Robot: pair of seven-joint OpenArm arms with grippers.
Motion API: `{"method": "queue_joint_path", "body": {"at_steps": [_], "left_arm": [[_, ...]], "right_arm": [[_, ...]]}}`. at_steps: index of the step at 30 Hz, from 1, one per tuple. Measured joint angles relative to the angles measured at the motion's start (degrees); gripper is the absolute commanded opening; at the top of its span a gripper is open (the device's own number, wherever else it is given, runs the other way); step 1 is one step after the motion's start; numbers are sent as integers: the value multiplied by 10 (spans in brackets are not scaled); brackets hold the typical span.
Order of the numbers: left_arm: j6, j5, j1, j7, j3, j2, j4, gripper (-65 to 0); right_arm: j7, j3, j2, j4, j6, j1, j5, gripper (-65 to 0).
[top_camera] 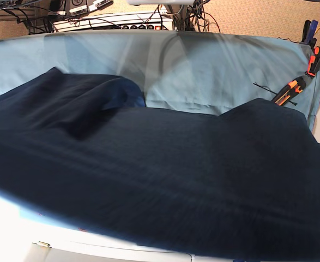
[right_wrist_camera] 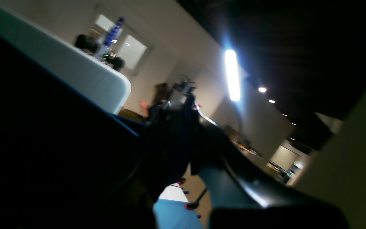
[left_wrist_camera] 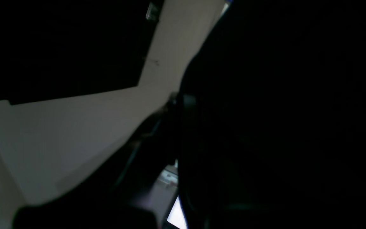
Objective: Layout the t-shirt on the table in an organized manner, then fold the t-shirt properly
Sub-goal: 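Swing the held t-shirt forward over the table with both grippers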
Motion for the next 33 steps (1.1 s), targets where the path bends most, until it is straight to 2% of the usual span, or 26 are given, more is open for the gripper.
{"method": "queue_joint_path", "body": {"at_steps": [4, 8, 13, 17, 20, 23, 28, 31, 33], "left_arm": [[27, 35, 0, -7, 0, -36, 1, -650], [49, 54, 0, -12, -1, -45, 1, -650], [49, 68, 0, -20, -1, -44, 1, -650], [118, 109, -1, -46, -1, -44, 2, -650], [128, 116, -1, -47, -1, -44, 2, -650], [157, 128, -2, -52, -1, -44, 3, -650], [156, 120, -11, -49, -1, -40, 3, -650], [132, 99, -10, -42, -1, -19, 3, -650], [133, 98, -11, -42, -1, -8, 4, -650]], "right_arm": [[18, 0, 52, 0, -29, 0, -40, -650], [22, 0, 90, 0, -43, 0, -65, -650], [37, 0, 92, 0, -54, 0, -79, -650], [62, 0, 101, 3, -104, 3, -113, -650], [70, 0, 106, 3, -138, 4, -139, -650], [76, 0, 105, 4, -163, 5, -142, -650], [75, 1, 106, 4, -167, 5, -142, -650], [64, 1, 106, 4, -160, 3, -141, -650], [60, 1, 106, 4, -145, 3, -140, -650]]}}
